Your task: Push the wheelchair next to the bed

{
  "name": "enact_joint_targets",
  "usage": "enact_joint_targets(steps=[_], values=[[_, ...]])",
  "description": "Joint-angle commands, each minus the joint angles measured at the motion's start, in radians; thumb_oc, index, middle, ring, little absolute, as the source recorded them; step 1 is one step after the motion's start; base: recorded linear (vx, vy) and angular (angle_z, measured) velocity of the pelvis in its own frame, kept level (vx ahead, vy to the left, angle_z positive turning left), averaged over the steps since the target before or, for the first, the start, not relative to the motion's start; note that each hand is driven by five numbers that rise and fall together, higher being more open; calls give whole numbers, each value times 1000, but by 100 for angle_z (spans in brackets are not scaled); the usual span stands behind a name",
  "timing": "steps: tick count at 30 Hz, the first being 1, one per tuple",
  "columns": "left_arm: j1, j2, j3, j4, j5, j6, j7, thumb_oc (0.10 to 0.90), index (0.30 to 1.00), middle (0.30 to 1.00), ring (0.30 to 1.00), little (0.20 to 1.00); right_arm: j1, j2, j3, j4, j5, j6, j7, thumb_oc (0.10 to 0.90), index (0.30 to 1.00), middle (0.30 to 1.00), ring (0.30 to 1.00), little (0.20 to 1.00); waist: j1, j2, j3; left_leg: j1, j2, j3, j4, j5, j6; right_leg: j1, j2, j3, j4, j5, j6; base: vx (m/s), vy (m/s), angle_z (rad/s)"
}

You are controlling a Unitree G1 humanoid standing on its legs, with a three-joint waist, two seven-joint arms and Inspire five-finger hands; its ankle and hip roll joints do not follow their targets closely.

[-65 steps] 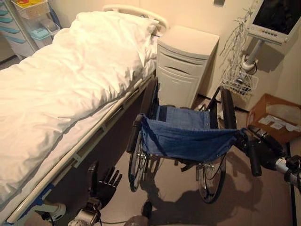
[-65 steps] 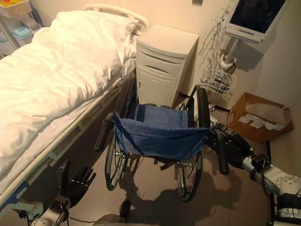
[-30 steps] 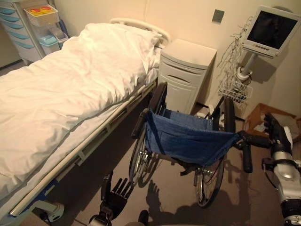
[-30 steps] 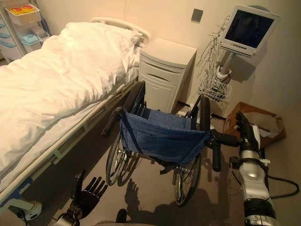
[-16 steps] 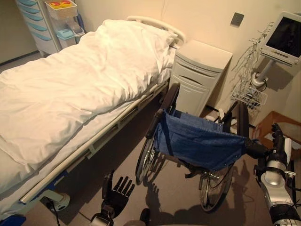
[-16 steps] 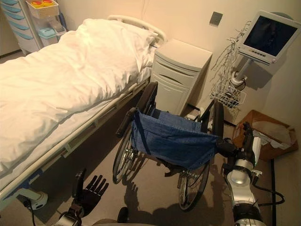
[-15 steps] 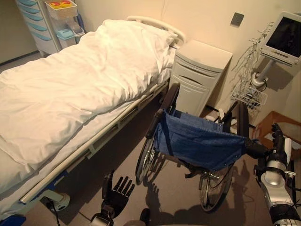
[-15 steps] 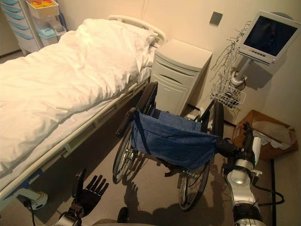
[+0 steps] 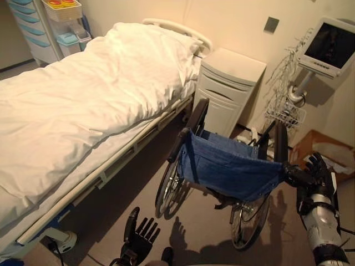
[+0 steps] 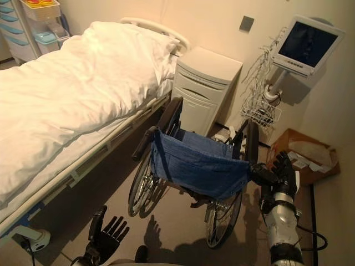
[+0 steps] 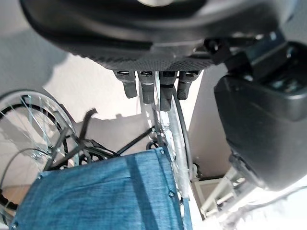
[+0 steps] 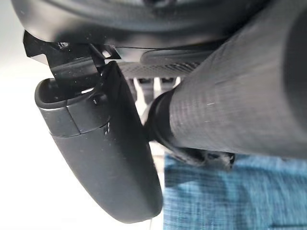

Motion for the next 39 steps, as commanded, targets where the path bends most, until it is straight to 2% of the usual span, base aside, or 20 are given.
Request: enact_joint_targets(steps=[1, 3, 4, 6, 10, 13, 17, 20, 21, 22, 23, 24, 25, 28, 30, 31, 33, 36, 37, 39], values=[[-54, -62, -12, -60, 8, -64, -28, 800, 900, 900, 900, 900, 98, 135, 247, -115, -125, -80, 26, 800, 900, 900, 900, 900, 17, 67, 31, 108, -4, -21, -14, -88, 3, -100, -10, 22, 87, 185, 30, -16, 9, -15], [-50, -54, -17, -78, -22, -77, -5, 800, 900, 900, 900, 900, 110, 74, 246, -294, -128, -154, 63, 800, 900, 900, 900, 900, 1, 62, 29, 106, -1, -7, -16, -89, 3, -105, -6, 29, 86, 180, 32, -10, 6, -13], [-50, -53, -17, -80, -24, -77, -3, 800, 900, 900, 900, 900, 110, 70, 245, -304, -127, -154, 63, 800, 900, 900, 900, 900, 1, 62, 28, 106, -1, -6, -16, -89, 3, -105, -6, 30, 86, 179, 32, -6, 3, -10], [-53, -39, -20, -89, -44, -85, 8, 800, 900, 900, 900, 900, 99, 27, 228, -420, -103, -225, 80, 800, 900, 900, 900, 900, -7, 56, 24, 103, 1, 3, -17, -91, 2, -111, -3, 32, 88, 177, 32, -3, 5, -9], [-62, -26, -22, -92, -60, -93, 10, 800, 900, 900, 900, 900, 75, -14, 180, -529, -37, -296, 115, 800, 900, 900, 900, 900, -9, 48, 18, 96, 5, 12, -19, -91, 0, -118, -2, 31, 90, 174, 32, 5, -2, -9], [-61, -20, -16, -85, -58, -93, 6, 800, 900, 900, 900, 900, 62, -42, 141, -610, -40, -325, 138, 800, 900, 900, 900, 900, -4, 44, 12, 91, 7, 15, -19, -92, 1, -120, -1, 28, 87, 172, 32, 11, -11, -5], [-64, -15, -7, -72, -48, -88, 4, 800, 900, 900, 900, 900, 48, -82, 115, -671, -76, -323, 170, 800, 900, 900, 900, 900, 1, 39, 6, 88, 8, 16, -19, -94, 0, -123, 0, 26, 87, 171, 33, 0, 0, 0], [-71, -8, -3, -56, -35, -86, -4, 800, 900, 900, 900, 900, 27, -148, 98, -703, -205, -327, 179, 800, 900, 900, 900, 900, 7, 32, 2, 85, 9, 18, -18, -95, -2, -123, -1, 24, 84, 173, 34, 0, 0, 0], [-74, -5, -1, -52, -29, -84, -7, 800, 900, 900, 900, 900, 23, -170, 93, -713, -239, -320, 164, 800, 900, 900, 900, 900, 9, 30, 2, 84, 9, 19, -17, -95, -2, -123, -1, 24, 84, 175, 36, 0, 0, 0], [-78, -1, 2, -48, -21, -82, -9, 800, 900, 900, 900, 900, 18, -199, 86, -718, -342, -311, 123, 800, 900, 900, 900, 900, 11, 27, 2, 84, 9, 19, -16, -95, -3, -123, -2, 24, 85, 177, 36, 0, 0, 0], [-80, 0, 3, -46, -19, -80, -10, 800, 900, 900, 900, 900, 15, -210, 83, -719, -389, -306, 96, 800, 900, 900, 900, 900, 12, 26, 3, 84, 9, 20, -16, -96, -3, -122, -2, 24, 85, 177, 37, 5, -23, 4], [-87, 8, 0, -37, -13, -84, -11, 800, 900, 900, 900, 900, -2, -286, 60, -711, -567, -253, 1, 800, 900, 900, 900, 900, 16, 21, 2, 83, 10, 20, -16, -96, -4, -122, -1, 25, 84, 178, 38, -1, -21, 5], [-91, 12, -2, -33, -13, -85, -10, 800, 900, 900, 900, 900, -9, -321, 47, -706, -669, -222, -50, 800, 900, 900, 900, 900, 17, 19, 3, 83, 11, 21, -17, -96, -4, -122, -2, 24, 84, 179, 39, -3, -21, 5], [-102, 23, 2, -30, -11, -82, -7, 800, 900, 900, 900, 900, -28, -419, 12, -686, -823, -140, -113, 800, 900, 900, 900, 900, 21, 13, 2, 83, 14, 22, -17, -96, -6, -118, -3, 22, 82, 178, 40, 0, 0, 0], [-113, 39, 12, -28, -6, -78, -6, 800, 900, 900, 900, 900, -48, -515, -36, -674, -901, -53, -135, 800, 900, 900, 900, 900, 20, 5, 2, 83, 16, 22, -17, -96, -8, -117, -3, 23, 82, 178, 43, 0, 0, 0], [-114, 39, 12, -27, -6, -77, -6, 800, 900, 900, 900, 900, -48, -516, -36, -674, -901, -53, -135, 800, 900, 900, 900, 900, 20, 6, 2, 84, 16, 23, -17, -97, -8, -117, -3, 23, 82, 178, 43, 0, 0, 0], [-122, 57, 23, -24, -5, -73, -6, 800, 900, 900, 900, 900, -56, -594, -95, -670, -880, 0, -147, 800, 900, 900, 900, 900, 14, -3, 2, 85, 19, 23, -17, -97, -10, -115, -1, 27, 83, 177, 43, -5, -12, -2], [-124, 64, 31, -18, -6, -70, -12, 800, 900, 900, 900, 900, -56, -621, -130, -661, -849, 18, -169, 800, 900, 900, 900, 900, 10, -6, 4, 86, 19, 24, -17, -96, -10, -115, 1, 29, 83, 178, 42, -1, -1, -1], [-124, 68, 39, -14, -3, -66, -18, 800, 900, 900, 900, 900, -47, -628, -152, -650, -799, 18, -176, 800, 900, 900, 900, 900, 7, -7, 4, 85, 19, 25, -17, -97, -10, -116, 2, 32, 85, 177, 42, -3, 0, -4], [-124, 70, 48, -2, 4, -61, -25, 800, 900, 900, 900, 900, -19, -617, -188, -620, -763, 25, -203, 800, 900, 900, 900, 900, 1, -8, 3, 87, 19, 26, -17, -98, -10, -116, 4, 36, 87, 179, 43, 0, 0, 0]])
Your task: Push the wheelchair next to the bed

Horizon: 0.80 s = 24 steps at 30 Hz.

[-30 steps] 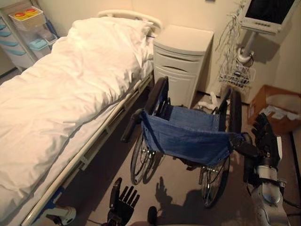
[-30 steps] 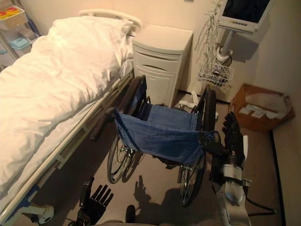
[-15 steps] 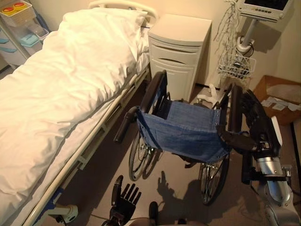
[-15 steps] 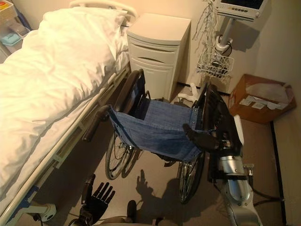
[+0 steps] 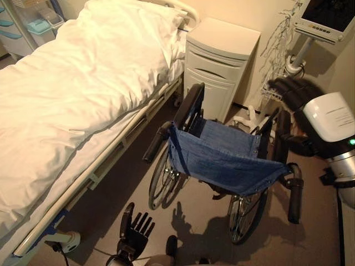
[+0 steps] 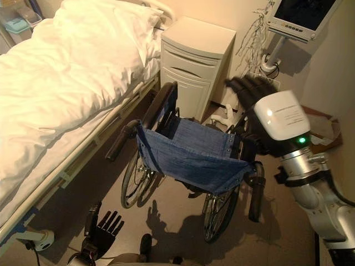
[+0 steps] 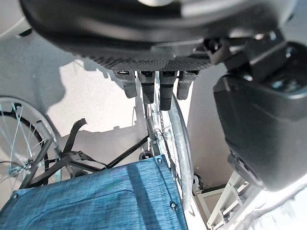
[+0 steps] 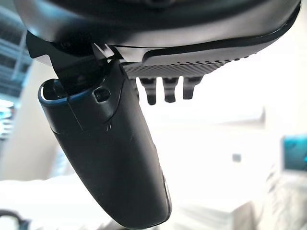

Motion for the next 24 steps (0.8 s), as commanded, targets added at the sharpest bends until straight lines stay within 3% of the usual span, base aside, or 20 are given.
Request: enact_joint_targets(steps=[1, 4, 8, 14, 17, 24], values=[[-80, 25, 0, 21, 25, -19, -58, 800, 900, 900, 900, 900, -66, -31, -107, 31, 146, 41, -135, 800, 900, 900, 900, 900, 27, 0, -47, 88, -1, -3, 7, -105, -7, -85, -7, 0, 70, 185, 55, 0, 0, 0], [-71, 27, 12, 22, 35, -6, -63, 800, 900, 900, 900, 900, -26, -2, -153, 136, 220, 66, -179, 800, 900, 900, 900, 900, 24, -1, -47, 88, 1, 3, 8, -107, -8, -84, -9, 3, 68, 188, 57, 0, 0, 0], [-68, 34, 19, 17, 38, 7, -65, 800, 900, 900, 900, 900, 2, 36, -197, 328, 300, 52, -202, 800, 900, 900, 900, 900, 18, 1, -43, 89, 3, 10, 8, -107, -10, -87, -11, 6, 70, 195, 62, 0, 0, 0], [-84, 46, 27, 6, 66, 21, -60, 800, 900, 900, 900, 900, 21, 104, -176, 529, 367, 52, -61, 800, 900, 900, 900, 900, 11, 3, -34, 92, 2, 13, 9, -106, -12, -92, -13, 11, 73, 205, 68, -10, -5, -5], [-90, 43, -9, 3, 162, -23, -52, 800, 900, 900, 900, 900, 11, 226, -69, 680, 422, 71, 59, 800, 900, 900, 900, 900, 19, 11, -29, 94, 0, 8, 9, -102, -14, -90, -15, 9, 63, 209, 65, -7, -6, -7], [-92, 14, -90, 21, 328, -92, -70, 800, 900, 900, 900, 900, -21, 513, 203, 817, 505, 146, 68, 800, 900, 900, 900, 900, 43, 29, -33, 104, -8, -13, 8, -103, -6, -80, -15, -2, 63, 206, 52, 5, -5, 1]])
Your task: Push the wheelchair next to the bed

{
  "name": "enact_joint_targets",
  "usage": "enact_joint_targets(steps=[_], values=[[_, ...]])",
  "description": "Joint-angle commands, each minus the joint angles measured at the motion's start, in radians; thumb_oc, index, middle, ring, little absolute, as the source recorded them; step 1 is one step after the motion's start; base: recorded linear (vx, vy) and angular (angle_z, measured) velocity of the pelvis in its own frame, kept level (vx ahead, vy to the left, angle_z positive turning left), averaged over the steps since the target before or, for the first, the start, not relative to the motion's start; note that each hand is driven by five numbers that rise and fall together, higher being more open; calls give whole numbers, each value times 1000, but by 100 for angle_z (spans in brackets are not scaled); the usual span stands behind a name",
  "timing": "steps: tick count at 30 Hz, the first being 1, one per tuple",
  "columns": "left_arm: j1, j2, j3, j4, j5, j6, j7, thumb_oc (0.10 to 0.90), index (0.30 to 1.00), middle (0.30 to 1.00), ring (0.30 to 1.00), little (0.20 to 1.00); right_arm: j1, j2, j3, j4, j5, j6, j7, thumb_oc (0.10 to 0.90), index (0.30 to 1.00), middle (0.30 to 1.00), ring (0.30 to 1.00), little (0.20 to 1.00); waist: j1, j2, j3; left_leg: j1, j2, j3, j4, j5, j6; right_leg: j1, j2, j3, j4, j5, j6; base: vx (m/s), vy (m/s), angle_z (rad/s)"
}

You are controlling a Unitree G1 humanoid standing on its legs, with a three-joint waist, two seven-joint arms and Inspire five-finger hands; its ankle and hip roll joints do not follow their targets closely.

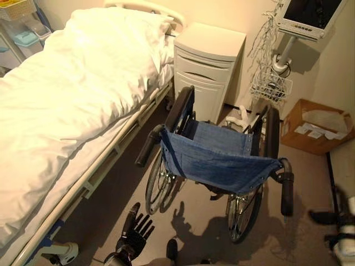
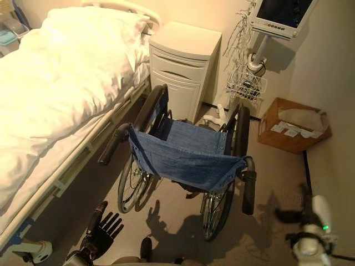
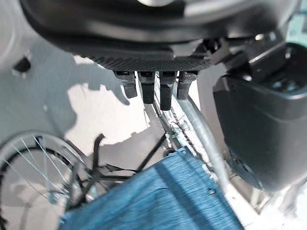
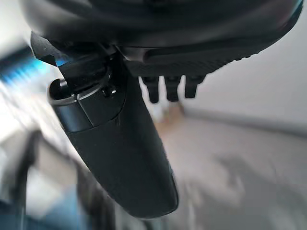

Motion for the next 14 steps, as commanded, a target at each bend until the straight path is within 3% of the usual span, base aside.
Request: enact_joint_targets(steps=[1, 5, 8, 9, 11, 14], values=[[-66, -3, -20, -10, 67, -81, -54, 800, 900, 900, 900, 900, -114, -8, 13, -45, 69, -35, -39, 800, 900, 900, 900, 900, 54, 1, -18, 91, -13, -29, 8, -102, -8, -86, -19, -20, 64, 204, 51, 10, -4, 12], [-78, -28, -90, 20, 150, -140, -59, 800, 900, 900, 900, 900, -152, 79, 108, 81, 161, -4, 12, 800, 900, 900, 900, 900, 66, 16, -24, 94, -13, -39, 9, -104, -8, -78, -16, -29, 66, 185, 43, 2, 24, 11], [-85, -33, -122, 47, 214, -187, -46, 800, 900, 900, 900, 900, -165, 117, 137, 183, 231, -22, 55, 800, 900, 900, 900, 900, 71, 25, -24, 99, -14, -45, 10, -106, -8, -72, -15, -30, 67, 177, 40, 4, 44, 7], [-92, -39, -144, 70, 223, -200, -38, 800, 900, 900, 900, 900, -174, 153, 142, 248, 340, -20, 106, 800, 900, 900, 900, 900, 74, 31, -26, 102, -16, -51, 10, -105, -8, -69, -14, -31, 68, 174, 39, 5, 44, 3], [-96, -46, -156, 97, 241, -214, -47, 800, 900, 900, 900, 900, -179, 184, 142, 314, 412, -11, 174, 800, 900, 900, 900, 900, 74, 37, -28, 107, -17, -54, 9, -106, -9, -64, -13, -32, 68, 170, 38, 13, 65, 12], [-102, -59, -186, 149, 334, -273, -21, 800, 900, 900, 900, 900, -180, 244, 178, 392, 423, 15, 269, 800, 900, 900, 900, 900, 74, 49, -30, 109, -20, -61, 10, -104, -10, -59, -13, -33, 65, 161, 34, 3, 70, 16]])
